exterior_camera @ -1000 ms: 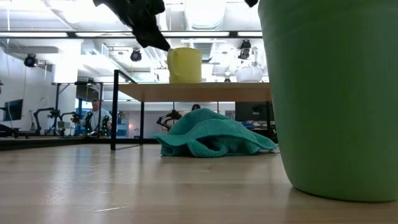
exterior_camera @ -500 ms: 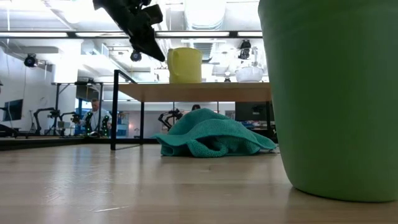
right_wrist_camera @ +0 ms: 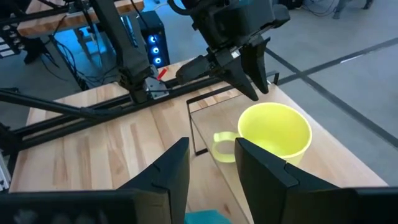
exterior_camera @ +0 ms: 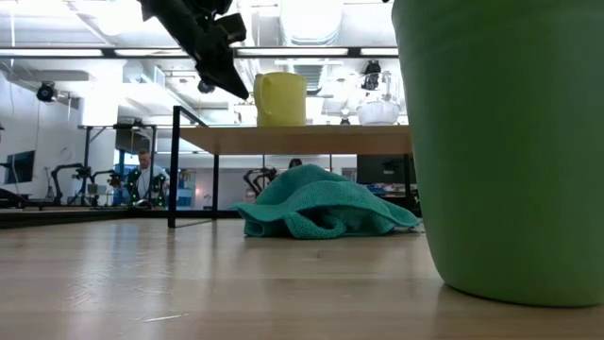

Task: Stack small to large cups/mugs on shelf
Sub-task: Put the yellow cup on the shelf

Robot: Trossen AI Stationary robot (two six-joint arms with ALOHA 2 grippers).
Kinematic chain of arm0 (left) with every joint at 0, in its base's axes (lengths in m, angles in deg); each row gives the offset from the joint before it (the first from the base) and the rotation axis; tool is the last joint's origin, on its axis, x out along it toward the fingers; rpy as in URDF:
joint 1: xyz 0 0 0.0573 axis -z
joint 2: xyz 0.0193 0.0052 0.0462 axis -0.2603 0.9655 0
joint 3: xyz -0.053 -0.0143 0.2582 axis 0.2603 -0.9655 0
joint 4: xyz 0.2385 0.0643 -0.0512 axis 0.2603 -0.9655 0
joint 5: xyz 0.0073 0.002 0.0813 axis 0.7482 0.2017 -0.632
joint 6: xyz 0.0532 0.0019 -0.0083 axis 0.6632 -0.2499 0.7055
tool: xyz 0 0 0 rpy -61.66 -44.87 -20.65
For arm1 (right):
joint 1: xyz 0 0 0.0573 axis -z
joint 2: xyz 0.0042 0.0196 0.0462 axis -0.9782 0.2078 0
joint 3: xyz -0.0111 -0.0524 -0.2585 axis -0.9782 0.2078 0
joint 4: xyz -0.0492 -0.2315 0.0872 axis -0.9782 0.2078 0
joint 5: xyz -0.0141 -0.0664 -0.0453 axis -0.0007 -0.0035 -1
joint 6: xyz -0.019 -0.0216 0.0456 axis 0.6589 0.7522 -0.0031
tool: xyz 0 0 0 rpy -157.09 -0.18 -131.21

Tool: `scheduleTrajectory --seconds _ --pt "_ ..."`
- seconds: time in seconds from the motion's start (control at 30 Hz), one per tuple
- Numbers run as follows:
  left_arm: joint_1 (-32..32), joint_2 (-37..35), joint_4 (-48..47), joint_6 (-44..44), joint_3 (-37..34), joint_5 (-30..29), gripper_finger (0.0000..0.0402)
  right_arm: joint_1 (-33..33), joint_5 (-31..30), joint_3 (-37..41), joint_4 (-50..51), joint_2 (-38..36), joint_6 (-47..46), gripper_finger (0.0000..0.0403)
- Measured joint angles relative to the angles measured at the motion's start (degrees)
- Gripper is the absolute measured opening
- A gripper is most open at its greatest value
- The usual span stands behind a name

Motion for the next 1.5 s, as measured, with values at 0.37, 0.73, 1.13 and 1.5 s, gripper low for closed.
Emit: scheduleTrajectory --seconds 0.37,0.73,1.13,1.5 --pt "0.1 0.3 7.0 -3.0 -2.0 4.1 0.0076 0.0 0.0 0.0 0.0 0.0 0.0 0.0130" --pt "0.4 0.4 7.5 -4.5 -2.0 4.7 0.0076 0.0 0.0 0.0 0.0 0.0 0.0 0.0128" --pt "2.1 0.4 7.5 -7.3 -2.0 5.1 0.0076 0.0 0.0 0.0 0.0 0.0 0.0 0.0121" --pt "3.0 0.4 10.2 -9.1 -2.0 5.0 0.0076 0.0 0.0 0.0 0.0 0.0 0.0 0.0120"
